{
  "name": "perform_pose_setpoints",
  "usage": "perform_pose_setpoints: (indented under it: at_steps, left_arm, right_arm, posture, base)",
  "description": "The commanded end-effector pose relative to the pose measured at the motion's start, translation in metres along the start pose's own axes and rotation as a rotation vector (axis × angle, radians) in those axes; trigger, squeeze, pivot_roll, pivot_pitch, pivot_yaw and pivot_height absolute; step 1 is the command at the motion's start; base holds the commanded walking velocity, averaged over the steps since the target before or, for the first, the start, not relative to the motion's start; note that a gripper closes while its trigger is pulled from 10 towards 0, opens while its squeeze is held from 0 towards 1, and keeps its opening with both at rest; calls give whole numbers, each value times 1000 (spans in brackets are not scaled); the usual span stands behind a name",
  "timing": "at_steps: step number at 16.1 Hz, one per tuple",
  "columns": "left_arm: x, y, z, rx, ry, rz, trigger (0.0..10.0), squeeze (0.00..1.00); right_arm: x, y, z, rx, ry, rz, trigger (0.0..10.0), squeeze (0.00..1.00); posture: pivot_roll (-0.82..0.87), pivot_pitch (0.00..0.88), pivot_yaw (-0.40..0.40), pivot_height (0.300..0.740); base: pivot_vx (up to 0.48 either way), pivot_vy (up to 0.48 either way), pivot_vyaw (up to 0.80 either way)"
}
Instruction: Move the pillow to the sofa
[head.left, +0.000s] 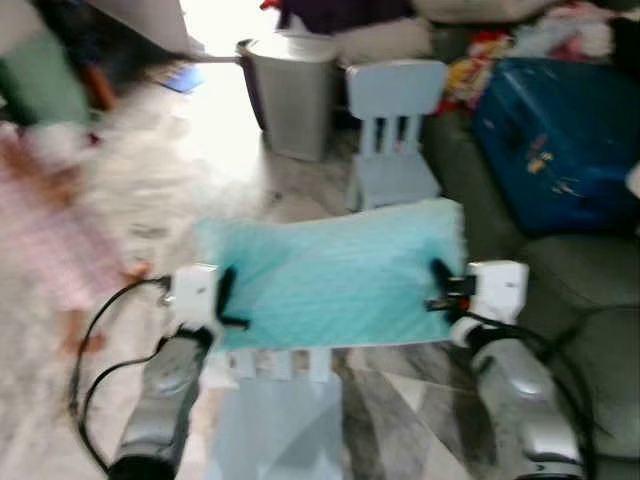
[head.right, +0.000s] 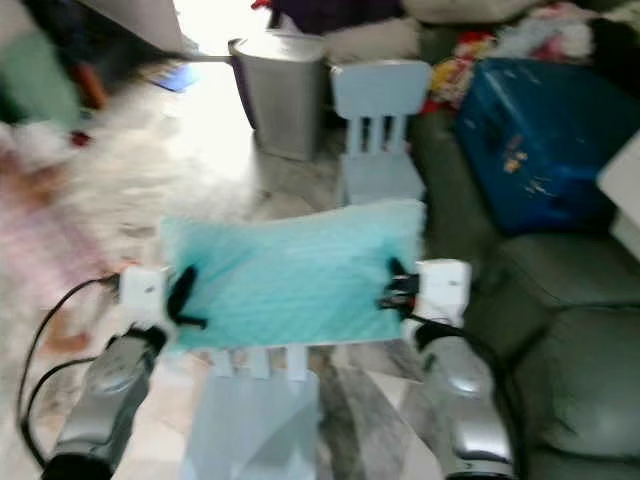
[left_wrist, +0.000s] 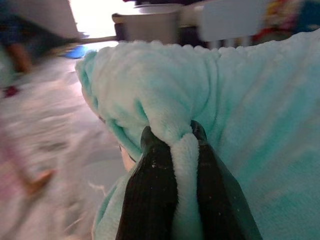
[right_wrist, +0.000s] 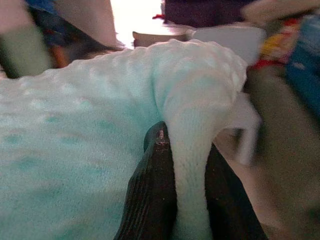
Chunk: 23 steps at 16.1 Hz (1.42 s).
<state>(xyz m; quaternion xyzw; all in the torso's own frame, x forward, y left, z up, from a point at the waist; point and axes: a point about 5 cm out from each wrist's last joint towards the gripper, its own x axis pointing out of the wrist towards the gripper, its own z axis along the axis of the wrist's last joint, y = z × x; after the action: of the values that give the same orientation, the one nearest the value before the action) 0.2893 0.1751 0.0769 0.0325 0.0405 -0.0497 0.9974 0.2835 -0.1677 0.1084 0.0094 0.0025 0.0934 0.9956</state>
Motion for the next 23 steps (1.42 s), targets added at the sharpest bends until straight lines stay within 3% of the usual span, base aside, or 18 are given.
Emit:
perform_pose_setpoints:
  at_steps: [1, 11, 17, 23]
  left_arm:
    - [1, 1, 1, 4, -2, 4, 10000, 0]
    - [3, -1, 2, 10, 13, 21, 10000, 0]
    - [-4, -2, -1, -20, 26, 26, 10000, 0]
    - [-9, -5, -6, -42, 53, 15, 10000, 0]
  right_arm:
    - [-1, -6, 8, -10, -29, -18, 10000, 0]
    - [-4, -5, 5, 11, -10, -13, 10000, 0]
    - [-7, -3, 2, 21, 18, 9, 10000, 0]
    - [-9, -5, 2, 9, 33, 17, 10000, 0]
  posture:
    - [-147, 0, 47, 740]
    - [-151, 0, 41, 740]
    - [-140, 0, 20, 740]
    - [-146, 0, 10, 740]
  base:
    - [0, 0, 0]
    - [0, 0, 0]
    - [0, 0, 0]
    - [0, 0, -533]
